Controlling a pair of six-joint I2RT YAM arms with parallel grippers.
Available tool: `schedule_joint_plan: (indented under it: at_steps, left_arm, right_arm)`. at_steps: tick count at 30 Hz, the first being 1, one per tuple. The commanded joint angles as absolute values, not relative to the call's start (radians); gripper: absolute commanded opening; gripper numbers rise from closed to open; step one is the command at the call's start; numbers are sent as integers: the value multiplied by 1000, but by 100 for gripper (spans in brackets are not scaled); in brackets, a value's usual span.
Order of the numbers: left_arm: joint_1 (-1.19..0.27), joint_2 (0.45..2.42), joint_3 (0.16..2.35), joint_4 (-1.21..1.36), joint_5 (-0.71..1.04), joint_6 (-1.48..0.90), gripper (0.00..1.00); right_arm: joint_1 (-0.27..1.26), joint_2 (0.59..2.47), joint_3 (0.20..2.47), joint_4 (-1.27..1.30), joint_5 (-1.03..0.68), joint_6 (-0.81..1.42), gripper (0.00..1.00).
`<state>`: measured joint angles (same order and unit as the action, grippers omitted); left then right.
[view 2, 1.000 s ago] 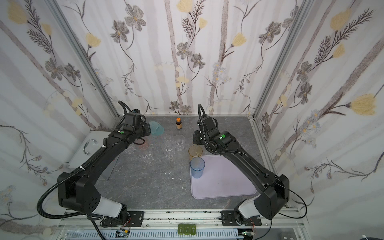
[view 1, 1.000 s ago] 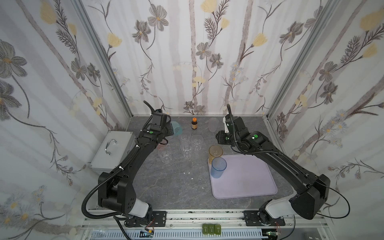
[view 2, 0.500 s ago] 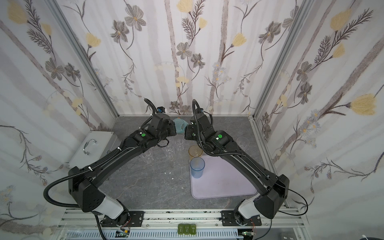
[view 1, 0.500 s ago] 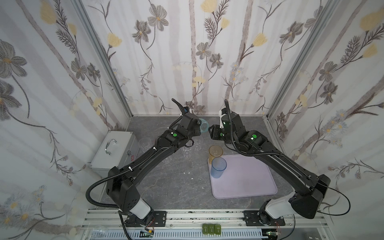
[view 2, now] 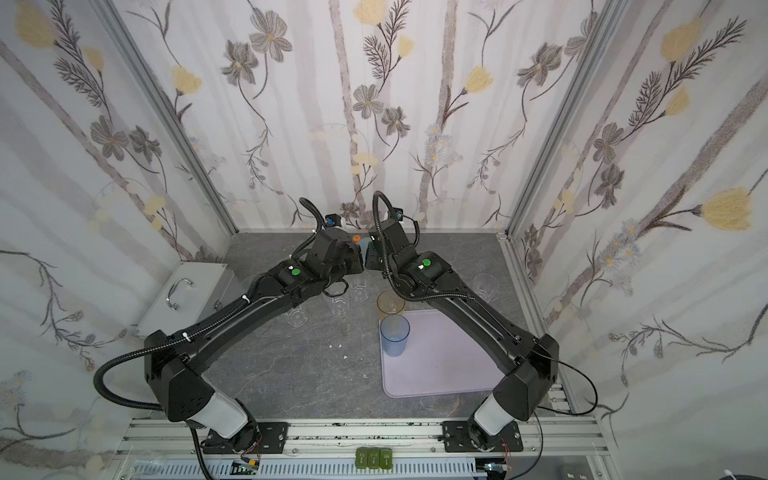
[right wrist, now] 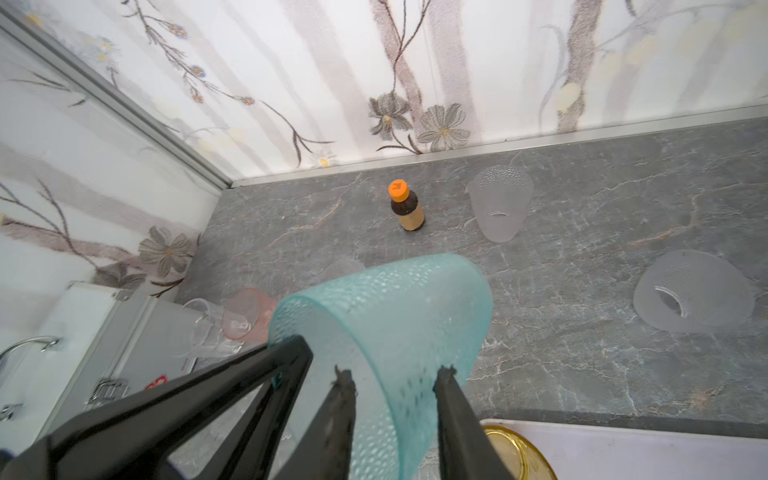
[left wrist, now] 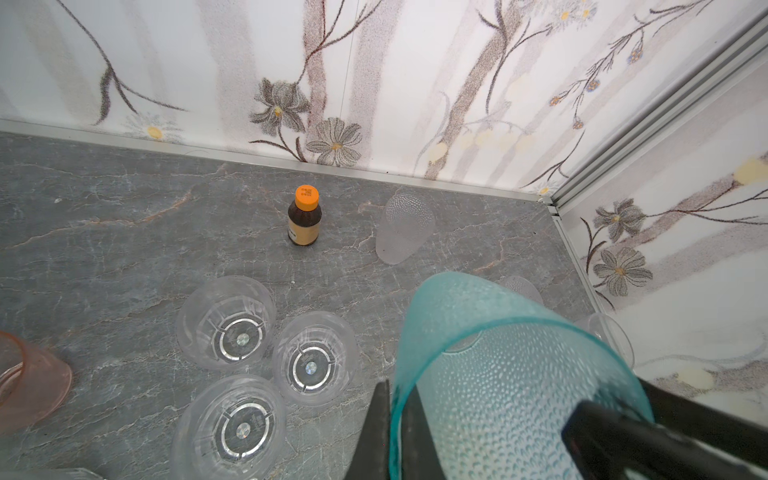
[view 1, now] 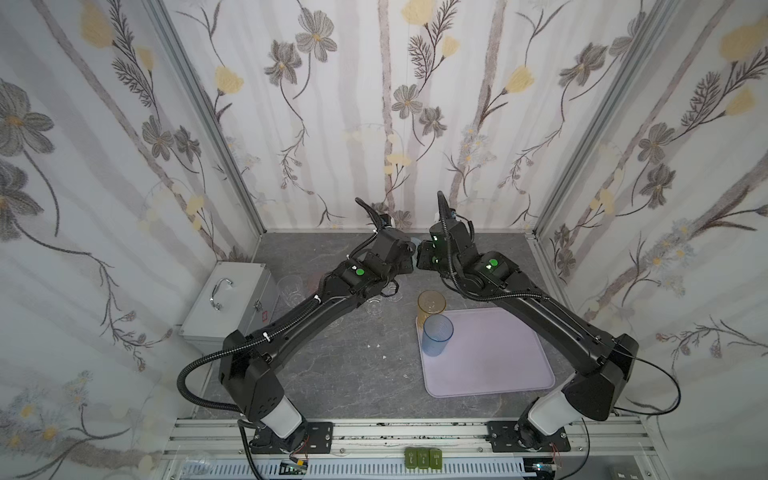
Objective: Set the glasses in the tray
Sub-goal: 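Pass the teal cup from the left gripper into the right gripper, then carry the teal cup onto the tray with the right gripper while left arm withdraws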
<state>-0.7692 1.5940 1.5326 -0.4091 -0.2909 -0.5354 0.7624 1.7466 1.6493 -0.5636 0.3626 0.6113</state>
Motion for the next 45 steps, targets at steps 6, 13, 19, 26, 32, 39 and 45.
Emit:
schedule_joint_plan:
  at_steps: [6,13,19,26,32,39,45]
  left_arm:
    - [-793,1608,1575,-388,-296,-569,0]
    - [-811,1607,1594,-387,-265,-566,7]
    - [-818,1565,1596,-387,-254,-554,23]
    - [-818,1514,1553,-384,-300,-536,42]
    - [-818,1437,1388,-315,-429,-471,59]
    - [-794,1311,1113,-78,-462,-449,77]
    - [-752,1289,992,0,-388,-512,79]
  right_arm:
    - [765,1790,1681,-600,525,556,15]
    - [757,1795,1692,-599,556,522,3]
    - [729,1777,1691,-611,551,501,0]
    - [653,1710,1657,-641,540,484,0]
    - [533,1539,1513,-734,511,457,1]
    - [469,1354,1293,-931,436,481,1]
    - [491,1229,1086,-1018,258,585,0]
